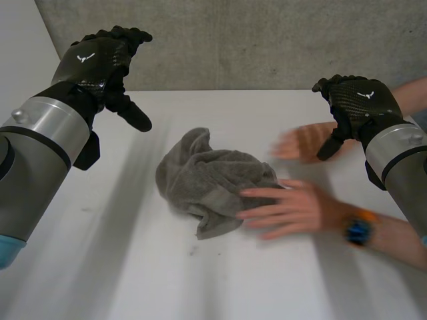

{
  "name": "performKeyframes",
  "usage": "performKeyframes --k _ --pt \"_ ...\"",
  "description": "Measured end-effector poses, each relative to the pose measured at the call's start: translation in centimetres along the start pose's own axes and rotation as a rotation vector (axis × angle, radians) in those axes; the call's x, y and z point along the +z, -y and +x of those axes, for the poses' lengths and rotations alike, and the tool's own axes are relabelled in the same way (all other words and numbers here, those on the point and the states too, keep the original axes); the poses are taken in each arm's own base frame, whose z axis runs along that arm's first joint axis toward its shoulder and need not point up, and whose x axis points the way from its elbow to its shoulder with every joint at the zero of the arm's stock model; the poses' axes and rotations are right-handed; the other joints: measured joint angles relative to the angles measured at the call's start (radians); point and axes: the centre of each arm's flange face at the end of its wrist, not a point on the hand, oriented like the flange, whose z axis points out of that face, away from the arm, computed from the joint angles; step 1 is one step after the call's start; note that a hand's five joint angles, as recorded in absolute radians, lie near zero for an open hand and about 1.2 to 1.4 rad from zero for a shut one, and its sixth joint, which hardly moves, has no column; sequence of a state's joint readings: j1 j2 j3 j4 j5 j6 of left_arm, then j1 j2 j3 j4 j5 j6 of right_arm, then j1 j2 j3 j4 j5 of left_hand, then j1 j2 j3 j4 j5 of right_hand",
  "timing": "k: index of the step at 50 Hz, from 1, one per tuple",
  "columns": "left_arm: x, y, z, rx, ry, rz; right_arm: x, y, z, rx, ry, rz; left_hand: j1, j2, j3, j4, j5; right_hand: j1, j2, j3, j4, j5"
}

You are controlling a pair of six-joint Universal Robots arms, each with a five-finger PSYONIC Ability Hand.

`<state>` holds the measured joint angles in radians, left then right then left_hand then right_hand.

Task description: Fold the towel.

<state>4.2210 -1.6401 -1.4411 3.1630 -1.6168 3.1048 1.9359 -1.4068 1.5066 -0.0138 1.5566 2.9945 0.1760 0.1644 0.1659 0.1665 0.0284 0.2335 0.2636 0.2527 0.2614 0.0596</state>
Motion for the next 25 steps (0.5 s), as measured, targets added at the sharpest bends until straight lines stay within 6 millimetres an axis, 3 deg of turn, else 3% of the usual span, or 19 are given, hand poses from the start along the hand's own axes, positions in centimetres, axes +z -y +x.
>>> performKeyframes --k 7,12,15,25 --pt "0.4 -0.3 -0.1 0.001 0.003 -0.001 0.0 -0.1 0.0 0.001 0.003 -0.004 0.000 0.000 0.000 0.000 0.000 0.000 0.000 0.000 0.000 0.000" --pt "1.5 -1.6 -0.3 0.005 0.009 -0.009 0.0 -0.4 -0.3 0.004 0.022 -0.012 0.000 0.000 0.000 0.000 0.000 0.000 0.000 0.000 0.000 0.000" --pt "2.3 -2.8 -0.5 0.007 0.011 -0.022 0.2 -1.0 -0.7 0.005 0.060 -0.030 0.000 0.000 0.000 0.000 0.000 0.000 0.000 0.000 0.000 0.000" --pt "5.3 -9.2 -1.9 0.027 -0.018 -0.160 1.0 -5.9 -4.0 0.016 0.259 -0.167 0.000 0.000 0.000 0.000 0.000 0.000 0.000 0.000 0.000 0.000"
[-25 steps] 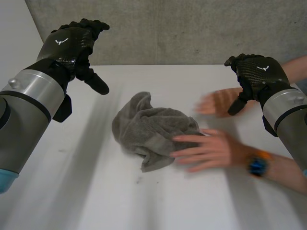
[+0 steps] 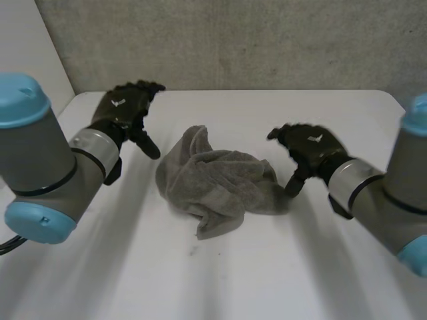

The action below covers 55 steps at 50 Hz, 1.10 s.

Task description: Fold the towel.

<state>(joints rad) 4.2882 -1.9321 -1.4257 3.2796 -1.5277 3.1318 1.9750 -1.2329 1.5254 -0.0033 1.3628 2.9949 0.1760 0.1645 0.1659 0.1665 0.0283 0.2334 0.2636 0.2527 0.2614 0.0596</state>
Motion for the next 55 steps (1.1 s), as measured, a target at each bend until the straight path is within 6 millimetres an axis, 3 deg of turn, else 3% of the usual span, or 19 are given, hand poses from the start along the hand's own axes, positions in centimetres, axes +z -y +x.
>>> performKeyframes --k 5,11,23,34,42,45,46,49,54,55 --pt "1.2 -3.4 -0.4 0.046 -0.031 -0.088 1.6 -2.6 -1.2 0.005 0.048 -0.062 0.000 0.000 0.000 0.000 0.000 0.000 0.000 0.000 0.000 0.000" --pt "1.0 -5.6 -0.2 0.061 -0.055 -0.160 3.1 -4.2 -1.5 0.007 0.052 -0.084 0.000 0.003 0.002 0.000 0.000 0.000 0.000 0.000 0.000 0.000" --pt "-1.1 -6.7 3.2 -0.009 -0.124 -0.204 4.8 -6.6 -0.9 0.006 -0.006 -0.099 0.043 0.054 0.053 0.052 0.012 0.094 0.040 0.063 0.059 0.104" --pt "-0.6 -8.4 4.0 -0.018 -0.127 -0.236 5.8 -7.6 -0.6 -0.001 -0.042 -0.071 0.203 0.214 0.212 0.210 0.176 0.248 0.209 0.228 0.218 0.254" --pt "-0.3 -9.5 3.9 -0.009 -0.119 -0.261 6.2 -8.2 -0.6 0.000 -0.042 -0.077 0.311 0.316 0.314 0.314 0.278 0.404 0.373 0.385 0.376 0.410" --pt "-0.3 -9.8 3.9 -0.008 -0.118 -0.268 6.3 -8.3 -0.6 0.000 -0.042 -0.079 0.492 0.513 0.511 0.511 0.473 0.684 0.660 0.665 0.654 0.683" --pt "-0.3 -9.8 3.9 -0.008 -0.118 -0.268 6.3 -8.2 -0.6 0.000 -0.042 -0.078 0.627 0.656 0.654 0.638 0.598 0.899 0.876 0.878 0.849 0.882" --pt "-0.3 -9.6 3.9 -0.007 -0.117 -0.263 6.3 -8.0 -0.6 -0.001 -0.043 -0.071 0.833 0.865 0.862 0.863 0.816 1.093 1.050 1.071 1.064 1.092" --pt "-0.5 -7.9 4.3 -0.006 -0.126 -0.218 5.8 -5.9 -0.4 -0.008 -0.050 -0.021 0.964 1.012 1.012 1.013 0.944 1.096 1.050 1.081 1.078 1.098" --pt "-0.6 -6.9 4.5 -0.006 -0.131 -0.191 5.5 -4.7 -0.2 -0.013 -0.055 0.008 0.974 1.026 1.027 1.026 0.955 1.096 1.050 1.081 1.078 1.098"
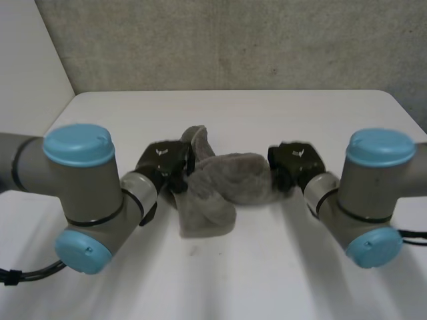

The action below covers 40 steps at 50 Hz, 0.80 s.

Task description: Fold the towel.

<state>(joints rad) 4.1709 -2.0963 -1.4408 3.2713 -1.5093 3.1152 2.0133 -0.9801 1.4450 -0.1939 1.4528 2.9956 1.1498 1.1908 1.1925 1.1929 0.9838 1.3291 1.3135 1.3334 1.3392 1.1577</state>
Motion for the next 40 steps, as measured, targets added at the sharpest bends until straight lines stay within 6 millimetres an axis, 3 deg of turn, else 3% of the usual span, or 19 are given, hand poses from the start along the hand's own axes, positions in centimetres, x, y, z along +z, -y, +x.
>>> performKeyframes --k 5,7,9,12,15,19,22,26,30,36,40 --pt "-1.5 4.5 0.7 0.003 -0.016 0.125 -1.6 5.2 0.7 -0.017 -0.023 0.133 0.017 0.017 0.017 0.019 0.019 0.000 0.000 0.000 0.000 0.000" --pt "-3.0 7.7 1.0 0.004 -0.024 0.216 -3.0 9.0 1.2 -0.033 -0.039 0.227 0.018 0.019 0.019 0.022 0.025 0.001 0.000 0.000 0.000 0.000" --pt "-4.1 9.9 1.2 0.002 -0.028 0.277 -3.9 11.1 1.4 -0.044 -0.048 0.278 0.019 0.019 0.021 0.023 0.025 0.001 0.000 0.000 0.000 0.000" --pt "-7.3 14.8 1.5 -0.008 -0.039 0.420 -6.6 16.6 2.0 -0.074 -0.071 0.400 0.022 0.021 0.023 0.023 0.026 0.001 0.000 0.000 0.000 0.000" --pt "-10.7 18.8 1.8 -0.031 -0.053 0.539 -8.5 20.1 2.3 -0.091 -0.084 0.469 0.022 0.021 0.023 0.023 0.026 0.001 0.000 0.000 0.000 0.000" --pt "-14.7 22.1 2.1 -0.059 -0.073 0.642 -10.1 22.7 2.4 -0.100 -0.090 0.511 0.022 0.022 0.023 0.024 0.030 0.001 0.000 0.000 0.000 0.000" --pt "-17.3 23.4 2.4 -0.075 -0.088 0.686 -10.5 23.2 2.2 -0.097 -0.083 0.507 0.022 0.022 0.023 0.024 0.030 0.001 0.000 0.000 0.000 0.000" --pt "-18.6 23.1 2.9 -0.084 -0.108 0.679 -9.6 22.2 2.0 -0.087 -0.067 0.458 0.022 0.022 0.023 0.024 0.030 0.001 0.000 0.000 0.000 0.000" --pt "-17.7 20.9 3.8 -0.090 -0.136 0.601 -7.4 19.8 1.7 -0.073 -0.046 0.378 0.022 0.022 0.023 0.024 0.030 0.001 0.000 0.000 0.000 0.000" --pt "-13.2 16.0 5.4 -0.089 -0.165 0.409 -3.6 15.9 1.3 -0.053 -0.018 0.270 0.022 0.022 0.023 0.024 0.030 0.001 0.000 0.005 0.000 0.000" --pt "-8.8 11.8 6.1 -0.086 -0.138 0.261 -0.2 13.1 1.2 -0.043 -0.012 0.209 0.022 0.022 0.023 0.025 0.030 0.002 0.000 0.005 0.005 0.000"
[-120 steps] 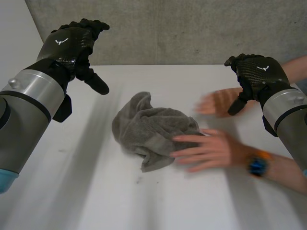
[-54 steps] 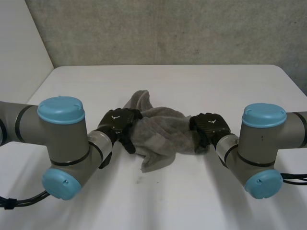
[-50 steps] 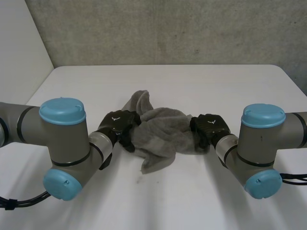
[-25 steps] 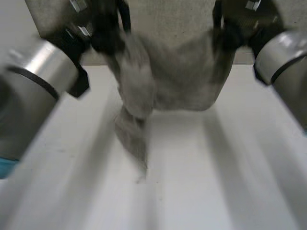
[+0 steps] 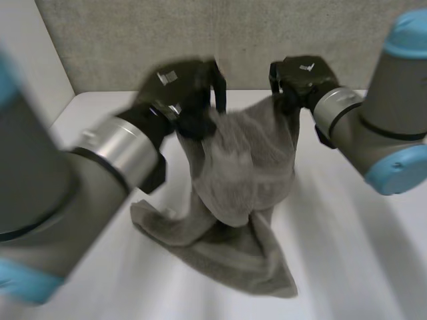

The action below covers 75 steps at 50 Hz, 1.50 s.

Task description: Fold the towel.

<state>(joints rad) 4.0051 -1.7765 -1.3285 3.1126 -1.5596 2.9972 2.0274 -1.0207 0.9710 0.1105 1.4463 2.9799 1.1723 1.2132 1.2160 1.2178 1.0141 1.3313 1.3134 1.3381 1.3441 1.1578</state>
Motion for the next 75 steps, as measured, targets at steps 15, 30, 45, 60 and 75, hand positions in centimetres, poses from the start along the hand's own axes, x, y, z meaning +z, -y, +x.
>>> performKeyframes --k 15,30,45,60,75 --pt "5.6 -11.2 5.0 -0.104 -0.049 -0.193 4.5 -1.9 4.2 -0.088 -0.229 -0.010 -0.418 -0.456 -0.456 -0.460 -0.437 -1.095 -1.062 -1.093 -1.091 -1.104" --pt "3.6 -8.8 2.5 -0.150 0.009 -0.189 -2.5 -0.4 3.8 -0.085 -0.193 -0.141 -0.878 -0.924 -0.927 -0.927 -0.903 -1.096 -1.062 -1.093 -1.091 -1.104" --pt "2.4 -8.9 -5.3 -0.154 0.214 -0.232 -7.4 -4.2 -1.4 0.036 -0.038 -0.289 -0.890 -0.929 -0.932 -0.938 -0.902 -1.098 -1.062 -1.093 -1.091 -1.104" --pt "3.7 -15.6 -7.6 -0.077 0.168 -0.425 -12.8 -8.9 -5.9 -0.096 0.037 -0.347 -0.880 -0.918 -0.921 -0.925 -0.891 -0.936 -0.935 -0.944 -0.942 -0.917" --pt "3.5 -15.7 -8.4 -0.089 0.194 -0.418 -16.1 -11.4 -5.9 -0.215 0.097 -0.530 -0.884 -0.921 -0.923 -0.927 -0.898 -0.915 -0.905 -0.914 -0.918 -0.896"
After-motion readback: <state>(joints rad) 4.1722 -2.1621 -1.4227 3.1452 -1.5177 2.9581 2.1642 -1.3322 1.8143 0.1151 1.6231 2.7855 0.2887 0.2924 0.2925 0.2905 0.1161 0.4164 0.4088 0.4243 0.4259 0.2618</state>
